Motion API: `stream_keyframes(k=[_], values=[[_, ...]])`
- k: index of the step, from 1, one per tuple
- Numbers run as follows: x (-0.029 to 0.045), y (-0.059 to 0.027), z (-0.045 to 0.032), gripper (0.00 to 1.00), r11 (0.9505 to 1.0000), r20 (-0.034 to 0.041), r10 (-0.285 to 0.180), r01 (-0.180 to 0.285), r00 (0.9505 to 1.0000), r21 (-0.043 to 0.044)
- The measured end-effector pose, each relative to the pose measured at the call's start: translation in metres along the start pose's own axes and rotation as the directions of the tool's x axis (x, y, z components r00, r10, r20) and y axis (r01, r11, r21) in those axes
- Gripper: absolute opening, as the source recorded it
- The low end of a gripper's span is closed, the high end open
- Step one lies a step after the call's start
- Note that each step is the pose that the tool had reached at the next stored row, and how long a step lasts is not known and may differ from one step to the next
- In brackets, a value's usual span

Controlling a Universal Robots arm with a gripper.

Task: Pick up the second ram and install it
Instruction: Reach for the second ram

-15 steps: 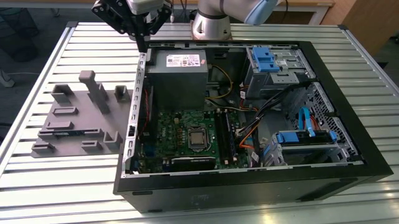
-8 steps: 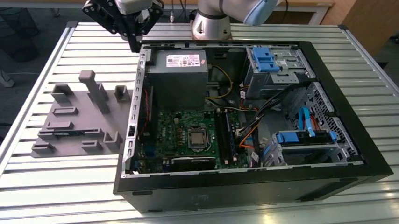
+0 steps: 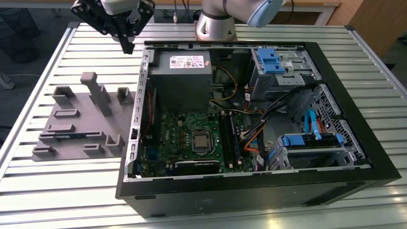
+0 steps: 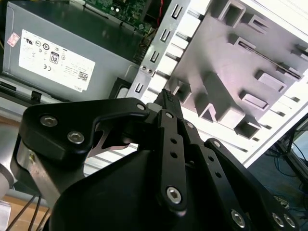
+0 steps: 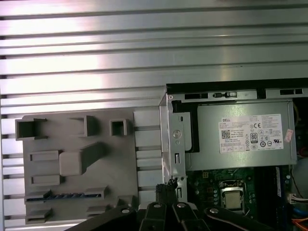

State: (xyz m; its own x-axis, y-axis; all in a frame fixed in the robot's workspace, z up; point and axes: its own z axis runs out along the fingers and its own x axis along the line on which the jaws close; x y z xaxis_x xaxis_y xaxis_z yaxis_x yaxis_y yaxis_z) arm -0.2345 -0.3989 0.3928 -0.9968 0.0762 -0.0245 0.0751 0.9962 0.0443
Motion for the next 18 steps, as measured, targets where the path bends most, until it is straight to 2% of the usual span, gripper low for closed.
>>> stream_keyframes(k=[8,18], values=[[0.0158,-0.0012,-0.0003,0.11,1.0,0.0,0.0,0.0,1.0,0.0],[0.0322,-0.0024,-0.0005,0.11,1.0,0.0,0.0,0.0,1.0,0.0]])
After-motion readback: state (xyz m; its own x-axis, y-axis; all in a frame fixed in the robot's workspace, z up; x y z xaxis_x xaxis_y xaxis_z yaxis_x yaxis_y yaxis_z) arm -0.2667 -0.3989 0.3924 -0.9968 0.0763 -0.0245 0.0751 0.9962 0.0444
